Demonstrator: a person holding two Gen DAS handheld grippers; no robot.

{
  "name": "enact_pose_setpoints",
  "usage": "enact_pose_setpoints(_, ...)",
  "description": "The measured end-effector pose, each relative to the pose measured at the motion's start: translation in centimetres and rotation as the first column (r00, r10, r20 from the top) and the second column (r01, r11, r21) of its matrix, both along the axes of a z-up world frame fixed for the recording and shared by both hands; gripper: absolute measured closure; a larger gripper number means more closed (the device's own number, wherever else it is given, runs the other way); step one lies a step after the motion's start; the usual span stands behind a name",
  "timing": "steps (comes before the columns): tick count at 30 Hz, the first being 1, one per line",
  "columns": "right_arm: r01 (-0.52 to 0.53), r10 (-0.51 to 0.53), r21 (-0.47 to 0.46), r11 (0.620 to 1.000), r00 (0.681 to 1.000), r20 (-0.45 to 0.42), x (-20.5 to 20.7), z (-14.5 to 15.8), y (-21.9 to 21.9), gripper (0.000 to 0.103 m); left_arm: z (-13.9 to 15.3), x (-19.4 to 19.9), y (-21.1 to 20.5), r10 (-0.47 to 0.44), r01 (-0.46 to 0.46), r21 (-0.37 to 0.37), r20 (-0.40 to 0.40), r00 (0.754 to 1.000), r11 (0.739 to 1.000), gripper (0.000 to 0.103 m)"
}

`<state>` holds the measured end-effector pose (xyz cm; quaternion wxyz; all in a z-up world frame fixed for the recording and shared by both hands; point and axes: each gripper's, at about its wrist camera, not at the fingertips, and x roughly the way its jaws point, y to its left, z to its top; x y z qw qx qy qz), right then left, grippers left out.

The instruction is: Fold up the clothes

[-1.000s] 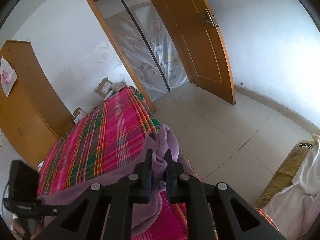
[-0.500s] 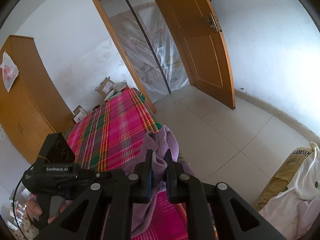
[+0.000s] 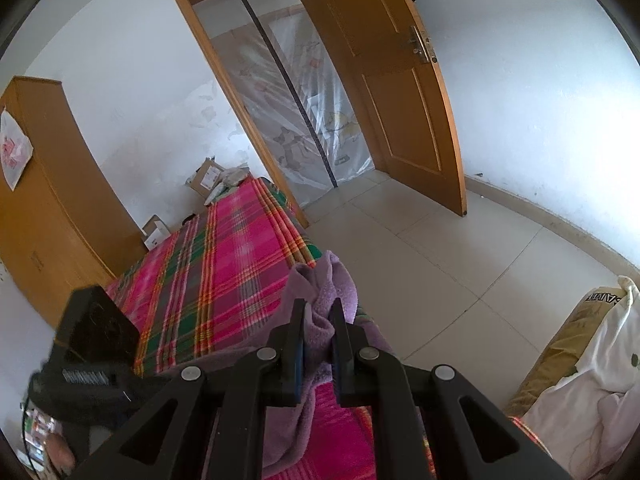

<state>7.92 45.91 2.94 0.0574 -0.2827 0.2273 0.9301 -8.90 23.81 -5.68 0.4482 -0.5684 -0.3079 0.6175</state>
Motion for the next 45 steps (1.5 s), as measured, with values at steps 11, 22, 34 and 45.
enact_pose_setpoints(11,0.003,-0.003,-0.001,1.000,1.000,-0.007,0.1,0.6,-0.7,0.093,-1.2,2.0,1.5,-0.095,0.095,0.006,0.048,0.994,0.995,0.073)
enact_pose_setpoints(22,-0.080,0.086,0.100,0.992,0.995,-0.054,0.2,2.7,-4.7,0.092,0.6,0.6,-3.4,-0.017,0.012,0.061,0.096,0.995,0.998,0.073)
enact_pose_setpoints(34,-0.219,0.236,0.179,0.959,0.968,-0.081,0.1,4.4,-11.0,0.093,4.7,-1.3,-10.4,0.138,-0.146,0.142,0.064,0.988,0.979,0.074)
enact_pose_setpoints(45,-0.353,0.374,0.194,0.915,0.924,-0.083,0.7,4.5,-16.7,0.093,7.0,3.5,-16.1,0.230,-0.233,0.155,0.036,0.972,0.960,0.073)
